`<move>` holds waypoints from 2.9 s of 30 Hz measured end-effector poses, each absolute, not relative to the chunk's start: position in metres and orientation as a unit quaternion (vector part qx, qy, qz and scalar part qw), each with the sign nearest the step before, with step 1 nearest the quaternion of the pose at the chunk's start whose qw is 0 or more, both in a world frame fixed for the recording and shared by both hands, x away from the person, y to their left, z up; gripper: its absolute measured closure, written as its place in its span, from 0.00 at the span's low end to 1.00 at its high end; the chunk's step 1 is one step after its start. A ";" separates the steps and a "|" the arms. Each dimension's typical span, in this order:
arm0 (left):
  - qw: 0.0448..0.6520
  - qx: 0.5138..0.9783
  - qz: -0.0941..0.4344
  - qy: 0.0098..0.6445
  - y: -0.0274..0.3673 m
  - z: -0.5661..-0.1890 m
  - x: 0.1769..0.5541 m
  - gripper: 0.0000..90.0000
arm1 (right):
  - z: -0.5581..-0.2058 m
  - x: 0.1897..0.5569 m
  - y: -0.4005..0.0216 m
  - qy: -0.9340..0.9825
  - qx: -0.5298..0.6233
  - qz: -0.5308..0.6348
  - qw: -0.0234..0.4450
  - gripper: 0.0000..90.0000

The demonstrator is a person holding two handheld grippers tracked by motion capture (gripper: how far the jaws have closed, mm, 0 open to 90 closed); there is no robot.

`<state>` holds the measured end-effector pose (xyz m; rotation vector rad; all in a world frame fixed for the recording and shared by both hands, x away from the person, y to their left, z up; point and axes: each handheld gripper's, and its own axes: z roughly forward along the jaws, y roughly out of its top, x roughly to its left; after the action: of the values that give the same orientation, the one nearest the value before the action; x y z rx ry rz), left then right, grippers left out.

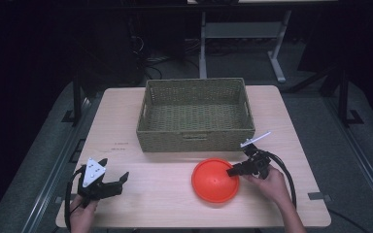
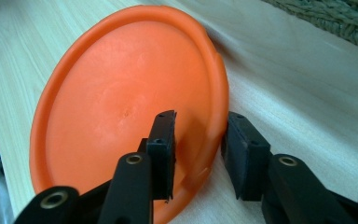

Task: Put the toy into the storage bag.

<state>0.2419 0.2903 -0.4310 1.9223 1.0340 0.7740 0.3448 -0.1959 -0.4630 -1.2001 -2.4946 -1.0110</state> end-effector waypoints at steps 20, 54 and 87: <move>0.401 0.760 0.309 0.407 0.290 -0.430 0.242 0.14 | -0.440 0.334 -0.195 -0.848 -0.381 -0.362 0.068 0.87; 0.399 0.757 0.309 0.415 0.292 -0.430 0.240 0.14 | -0.346 0.324 -0.197 -0.852 -0.348 -0.391 0.023 0.91; 0.399 0.758 0.311 0.413 0.293 -0.430 0.240 0.14 | -0.260 0.359 -0.191 -0.849 -0.353 -0.392 -0.034 0.91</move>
<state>0.2402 0.2928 -0.4297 1.9173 1.0444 0.7873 0.3592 -0.1905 -0.2603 -1.1350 -2.7265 -1.2576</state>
